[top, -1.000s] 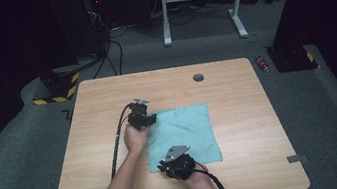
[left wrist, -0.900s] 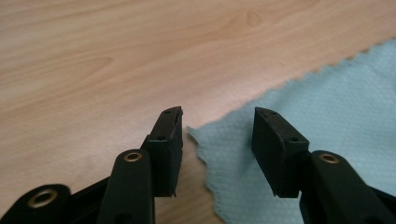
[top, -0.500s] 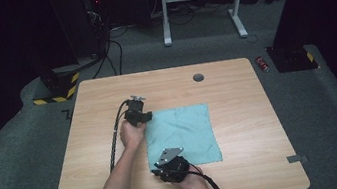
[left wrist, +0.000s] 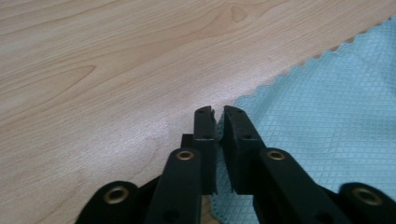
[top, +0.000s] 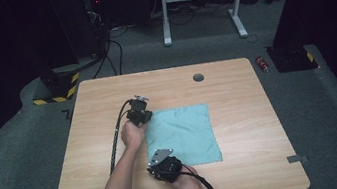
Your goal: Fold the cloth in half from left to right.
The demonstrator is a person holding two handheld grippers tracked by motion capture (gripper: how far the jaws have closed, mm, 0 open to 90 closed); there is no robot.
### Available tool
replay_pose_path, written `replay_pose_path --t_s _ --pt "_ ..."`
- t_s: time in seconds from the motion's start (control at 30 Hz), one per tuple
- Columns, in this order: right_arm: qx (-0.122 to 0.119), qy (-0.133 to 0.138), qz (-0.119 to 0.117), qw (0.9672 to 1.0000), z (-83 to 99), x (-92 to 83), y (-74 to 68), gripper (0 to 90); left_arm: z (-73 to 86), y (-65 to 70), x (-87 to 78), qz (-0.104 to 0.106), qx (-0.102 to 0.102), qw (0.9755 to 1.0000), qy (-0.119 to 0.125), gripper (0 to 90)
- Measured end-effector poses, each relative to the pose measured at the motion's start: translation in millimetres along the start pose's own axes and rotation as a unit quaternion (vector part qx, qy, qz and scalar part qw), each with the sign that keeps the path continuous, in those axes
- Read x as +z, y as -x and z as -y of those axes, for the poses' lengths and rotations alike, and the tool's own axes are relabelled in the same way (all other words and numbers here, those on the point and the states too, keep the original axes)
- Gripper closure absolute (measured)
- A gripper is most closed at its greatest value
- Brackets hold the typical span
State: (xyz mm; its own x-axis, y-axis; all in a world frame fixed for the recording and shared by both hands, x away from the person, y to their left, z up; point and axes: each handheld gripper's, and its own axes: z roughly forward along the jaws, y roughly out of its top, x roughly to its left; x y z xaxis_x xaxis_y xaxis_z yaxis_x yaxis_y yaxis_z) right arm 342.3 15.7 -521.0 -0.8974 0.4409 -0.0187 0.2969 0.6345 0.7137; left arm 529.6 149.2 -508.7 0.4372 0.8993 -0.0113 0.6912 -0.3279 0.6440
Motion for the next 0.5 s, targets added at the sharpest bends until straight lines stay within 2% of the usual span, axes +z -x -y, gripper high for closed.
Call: replay_pose_path --t_s 0.07,0.17,0.33,0.5 --pt "-0.005 -0.006 0.007 0.9999 -1.4 0.0 0.2 88.8 -0.8 -0.1 0.4 0.003 0.0 1.0 -0.001 87.4" --pt "-0.011 -0.01 0.012 0.9998 -2.7 0.0 -1.2 89.9 -1.7 -0.8 0.7 0.004 -0.002 1.0 -0.003 89.0" --pt "-0.015 -0.004 0.009 0.9998 -2.1 -2.7 -2.6 90.0 -1.5 -5.5 -1.9 0.019 -0.019 0.9996 -0.003 89.6" --pt "-0.011 0.016 0.001 0.9998 -6.0 -13.9 -1.3 90.0 -4.7 -9.8 -13.6 0.031 -0.017 0.9993 0.012 89.7"
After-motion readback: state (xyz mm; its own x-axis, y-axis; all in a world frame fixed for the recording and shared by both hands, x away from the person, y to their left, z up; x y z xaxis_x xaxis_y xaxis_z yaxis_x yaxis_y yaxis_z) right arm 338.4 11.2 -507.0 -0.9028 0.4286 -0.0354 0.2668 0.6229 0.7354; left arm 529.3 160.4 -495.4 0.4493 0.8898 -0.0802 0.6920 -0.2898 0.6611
